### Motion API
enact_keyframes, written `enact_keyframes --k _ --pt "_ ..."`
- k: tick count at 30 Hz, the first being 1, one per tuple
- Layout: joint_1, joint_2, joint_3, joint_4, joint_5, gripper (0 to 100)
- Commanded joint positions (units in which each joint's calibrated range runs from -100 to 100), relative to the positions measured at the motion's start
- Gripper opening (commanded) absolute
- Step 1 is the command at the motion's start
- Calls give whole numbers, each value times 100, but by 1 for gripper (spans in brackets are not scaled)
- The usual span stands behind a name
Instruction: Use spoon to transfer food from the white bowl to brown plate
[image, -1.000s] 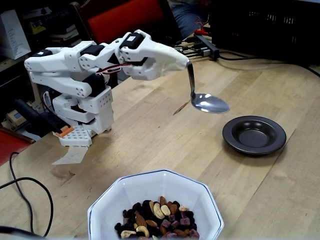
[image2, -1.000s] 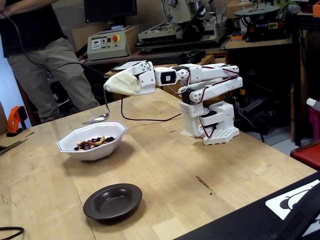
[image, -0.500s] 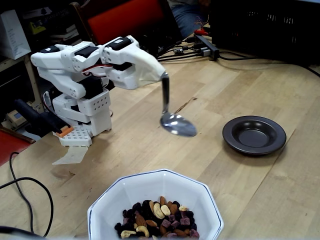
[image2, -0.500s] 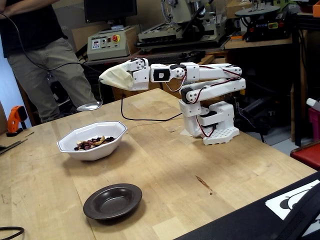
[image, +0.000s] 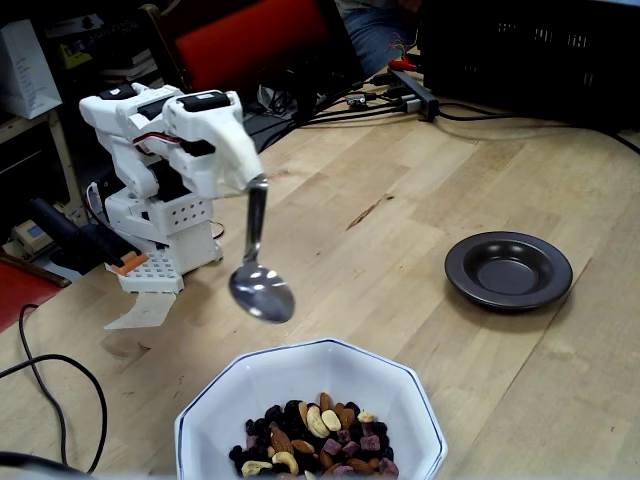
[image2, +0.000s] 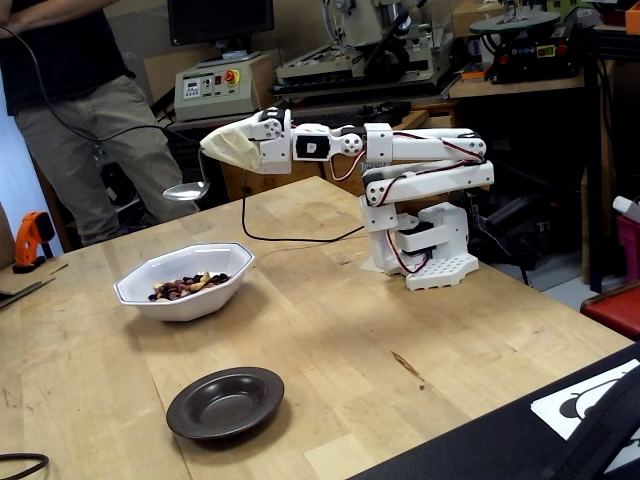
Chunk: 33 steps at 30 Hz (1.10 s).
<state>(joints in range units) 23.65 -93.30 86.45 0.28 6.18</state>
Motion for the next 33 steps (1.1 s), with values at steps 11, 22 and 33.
enact_keyframes --k 11,22,33 --pt "642 23 780 -186 24 4" --pt "635 23 957 -194 24 4" --pt "635 -45 807 -123 24 4"
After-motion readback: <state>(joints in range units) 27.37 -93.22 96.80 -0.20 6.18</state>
